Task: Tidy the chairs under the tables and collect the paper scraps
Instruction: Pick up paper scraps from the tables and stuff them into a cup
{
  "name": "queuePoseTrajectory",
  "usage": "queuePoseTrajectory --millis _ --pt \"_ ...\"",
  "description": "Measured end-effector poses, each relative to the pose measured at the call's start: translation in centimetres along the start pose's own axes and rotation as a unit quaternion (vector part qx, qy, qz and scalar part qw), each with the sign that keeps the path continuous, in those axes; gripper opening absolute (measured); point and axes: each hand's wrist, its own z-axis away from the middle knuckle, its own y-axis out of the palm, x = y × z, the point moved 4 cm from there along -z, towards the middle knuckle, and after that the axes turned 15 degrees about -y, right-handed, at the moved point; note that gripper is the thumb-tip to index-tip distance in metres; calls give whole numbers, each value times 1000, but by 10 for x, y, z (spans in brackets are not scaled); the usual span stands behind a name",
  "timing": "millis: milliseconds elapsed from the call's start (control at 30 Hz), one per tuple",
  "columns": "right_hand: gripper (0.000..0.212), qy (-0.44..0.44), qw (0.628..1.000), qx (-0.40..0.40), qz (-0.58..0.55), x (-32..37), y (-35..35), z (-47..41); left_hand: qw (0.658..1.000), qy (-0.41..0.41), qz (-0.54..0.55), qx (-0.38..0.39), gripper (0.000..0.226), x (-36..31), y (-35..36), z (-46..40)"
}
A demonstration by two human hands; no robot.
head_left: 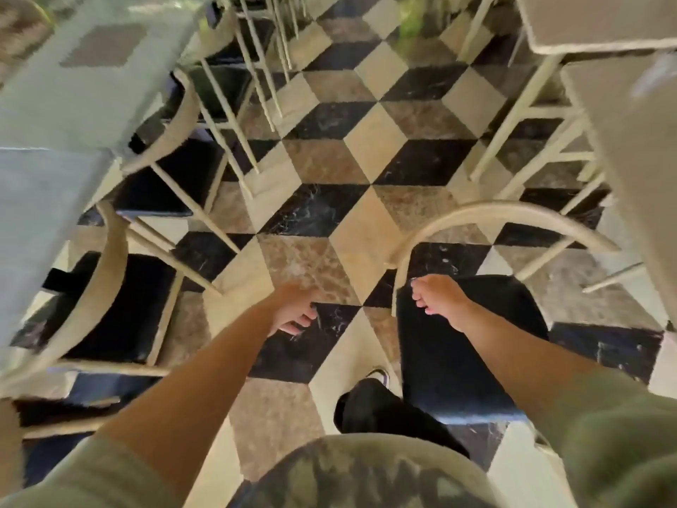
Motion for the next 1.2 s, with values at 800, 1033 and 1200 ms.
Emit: queuePoseTrajectory --millis 800,1033,1200 --pt "79 233 776 -399 -428 -10 -44 -205 711 415 -557 108 40 -492 341 -109" --pt "85 293 784 -396 -378 -6 -57 -212 621 389 -663 149 51 -517 368 -125" --pt "81 292 809 -381 -339 -9 -64 -207 656 351 -651 152 51 -539 352 -130"
